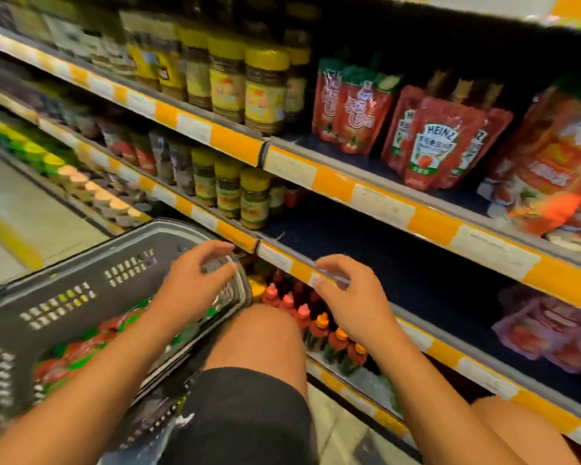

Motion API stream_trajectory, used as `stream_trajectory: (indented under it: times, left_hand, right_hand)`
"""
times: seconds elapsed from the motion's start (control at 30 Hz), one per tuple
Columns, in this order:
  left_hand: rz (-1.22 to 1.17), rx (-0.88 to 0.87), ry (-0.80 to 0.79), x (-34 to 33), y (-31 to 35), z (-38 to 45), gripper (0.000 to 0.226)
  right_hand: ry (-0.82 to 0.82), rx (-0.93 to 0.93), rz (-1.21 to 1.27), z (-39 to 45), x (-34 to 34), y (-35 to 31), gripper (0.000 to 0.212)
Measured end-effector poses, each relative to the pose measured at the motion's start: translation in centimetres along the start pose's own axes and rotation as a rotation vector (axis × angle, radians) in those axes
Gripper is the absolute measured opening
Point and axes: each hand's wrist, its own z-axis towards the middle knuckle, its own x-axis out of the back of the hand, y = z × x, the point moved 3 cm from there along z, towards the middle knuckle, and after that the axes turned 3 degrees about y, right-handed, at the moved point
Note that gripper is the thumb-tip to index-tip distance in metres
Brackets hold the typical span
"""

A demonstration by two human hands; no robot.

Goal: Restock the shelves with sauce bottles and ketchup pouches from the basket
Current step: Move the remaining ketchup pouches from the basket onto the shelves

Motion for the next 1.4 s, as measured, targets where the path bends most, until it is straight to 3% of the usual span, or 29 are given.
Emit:
stream_trajectory:
  times: [0.27, 0.43, 0.67, 0.93, 1.07, 1.3, 1.4]
  left_hand:
    - [-0.046, 0.195, 0.252, 9.7, -9.0, -3.3, 0.044]
    - [-0.007, 0.311, 0.345, 13.2, -13.6, -5.7, 0.026]
    - [0.066, 0.532, 0.323, 14.7, -19.3, -7.5, 0.051]
    - [0.110, 0.683, 0.210, 12.7, -23.8, -5.9, 0.049]
    - [0.161, 0.721, 0.139, 11.3, -26.0, -4.5, 0.053]
    - [0.184, 0.796, 0.130, 9.1, -28.4, -2.8, 0.050]
    - [0.150, 0.825, 0.136, 8.0, -29.0, -2.3, 0.053]
  right_hand:
    - [-0.336, 0.177, -0.081, 0.8, -13.3, -8.2, 0.039]
    - [-0.522, 0.204, -0.079, 0.3, -20.8, -10.7, 0.041]
    - [-0.701, 0.140, -0.182, 0.7, -28.4, -9.5, 0.044]
    - [-0.787, 0.004, -0.387, 4.4, -32.6, -5.4, 0.040]
    - [-0.813, -0.054, -0.473, 6.5, -34.3, -3.4, 0.048]
    - [-0.786, -0.150, -0.542, 10.4, -36.0, 0.3, 0.029]
    - [-0.782, -0.189, -0.596, 11.6, -36.3, 1.7, 0.034]
